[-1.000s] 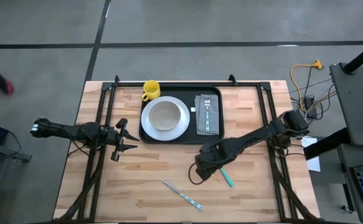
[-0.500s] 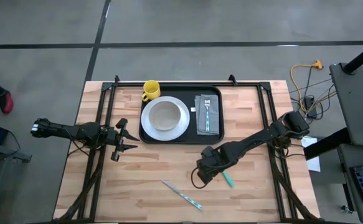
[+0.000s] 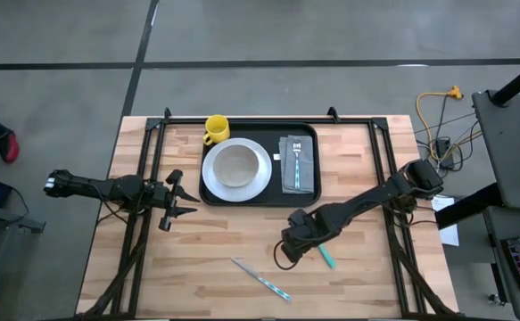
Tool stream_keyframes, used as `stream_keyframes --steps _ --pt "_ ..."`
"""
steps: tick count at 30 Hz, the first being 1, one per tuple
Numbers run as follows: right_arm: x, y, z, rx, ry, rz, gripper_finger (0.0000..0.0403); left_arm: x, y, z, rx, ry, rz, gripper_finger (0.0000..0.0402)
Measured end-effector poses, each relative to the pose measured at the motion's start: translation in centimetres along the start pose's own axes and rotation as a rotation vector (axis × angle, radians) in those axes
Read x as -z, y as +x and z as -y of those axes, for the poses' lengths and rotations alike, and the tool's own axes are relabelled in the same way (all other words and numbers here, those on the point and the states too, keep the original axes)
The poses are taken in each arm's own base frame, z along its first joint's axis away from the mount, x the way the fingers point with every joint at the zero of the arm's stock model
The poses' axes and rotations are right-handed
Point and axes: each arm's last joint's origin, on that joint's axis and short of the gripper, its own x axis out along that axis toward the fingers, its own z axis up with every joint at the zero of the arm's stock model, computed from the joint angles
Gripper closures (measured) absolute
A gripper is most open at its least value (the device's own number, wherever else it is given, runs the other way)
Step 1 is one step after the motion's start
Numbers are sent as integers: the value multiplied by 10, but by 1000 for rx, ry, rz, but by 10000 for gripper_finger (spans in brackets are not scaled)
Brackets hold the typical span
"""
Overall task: Set up tray
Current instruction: Put the blue spoon on top of the napkin beside the blue and white fork
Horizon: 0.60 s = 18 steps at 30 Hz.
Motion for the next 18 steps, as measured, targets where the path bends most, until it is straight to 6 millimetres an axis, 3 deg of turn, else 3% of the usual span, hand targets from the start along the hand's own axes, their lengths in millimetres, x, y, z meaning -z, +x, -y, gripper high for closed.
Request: stream_keyframes --steps 12,18 --pt "7 -3 21 -19 5 11 332 0 0 0 0 0 0 299" --pt "14 3 36 -133 14 -8 334 0 0 0 0 0 1 299"
